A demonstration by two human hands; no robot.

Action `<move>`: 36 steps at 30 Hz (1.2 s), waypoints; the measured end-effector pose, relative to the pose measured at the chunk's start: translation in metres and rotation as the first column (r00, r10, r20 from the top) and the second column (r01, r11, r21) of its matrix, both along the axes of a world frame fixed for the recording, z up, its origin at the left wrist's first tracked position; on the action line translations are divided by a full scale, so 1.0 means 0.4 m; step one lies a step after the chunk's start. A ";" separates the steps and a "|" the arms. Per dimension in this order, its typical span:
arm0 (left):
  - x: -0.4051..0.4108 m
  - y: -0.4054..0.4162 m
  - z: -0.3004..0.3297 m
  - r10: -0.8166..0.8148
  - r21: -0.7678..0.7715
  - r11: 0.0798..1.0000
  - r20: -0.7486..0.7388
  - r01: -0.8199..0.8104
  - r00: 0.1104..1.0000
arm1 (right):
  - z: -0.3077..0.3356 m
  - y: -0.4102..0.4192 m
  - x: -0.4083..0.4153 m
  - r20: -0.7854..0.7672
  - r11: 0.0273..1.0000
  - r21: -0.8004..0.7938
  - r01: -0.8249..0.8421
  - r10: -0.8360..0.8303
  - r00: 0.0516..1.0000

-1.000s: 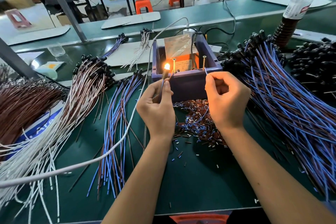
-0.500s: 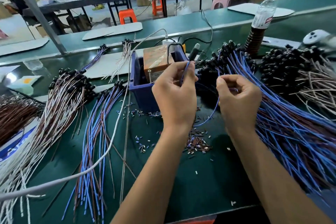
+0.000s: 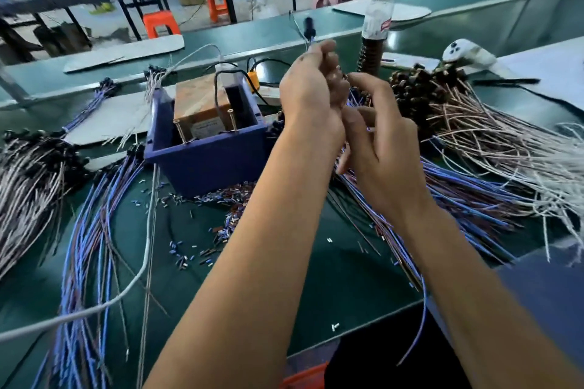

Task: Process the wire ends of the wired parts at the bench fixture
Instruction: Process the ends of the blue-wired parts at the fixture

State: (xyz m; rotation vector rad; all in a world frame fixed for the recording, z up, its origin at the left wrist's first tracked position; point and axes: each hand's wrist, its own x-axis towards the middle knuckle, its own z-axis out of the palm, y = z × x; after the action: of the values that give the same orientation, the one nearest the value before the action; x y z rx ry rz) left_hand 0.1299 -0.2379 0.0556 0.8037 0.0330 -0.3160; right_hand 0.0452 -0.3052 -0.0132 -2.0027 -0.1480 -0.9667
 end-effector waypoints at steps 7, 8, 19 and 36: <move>0.069 0.012 0.005 0.022 -0.038 0.999 -0.022 -0.023 1.000 | 0.079 -0.081 -0.045 0.041 0.904 -0.336 0.265 -0.267 0.963; 0.076 0.011 0.005 0.011 -0.052 0.999 -0.014 -0.012 1.000 | 0.091 -0.094 -0.056 0.065 0.897 -0.340 0.281 -0.275 0.959; 0.147 -0.032 -0.078 0.147 0.716 0.576 0.385 -0.396 0.911 | -0.043 -0.148 -0.071 -0.243 0.792 -0.499 0.353 -0.519 0.820; 0.001 0.100 -0.147 -0.283 0.733 0.582 0.588 -0.351 0.758 | -0.051 0.028 -0.003 -0.153 0.909 -0.320 0.265 -0.326 0.933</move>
State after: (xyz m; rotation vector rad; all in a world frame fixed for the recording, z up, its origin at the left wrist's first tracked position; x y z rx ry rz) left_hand 0.1302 -0.1980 -0.0032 1.8422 -0.5255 0.0840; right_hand 0.0439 -0.2939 -0.0337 -2.4391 0.1412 -0.9616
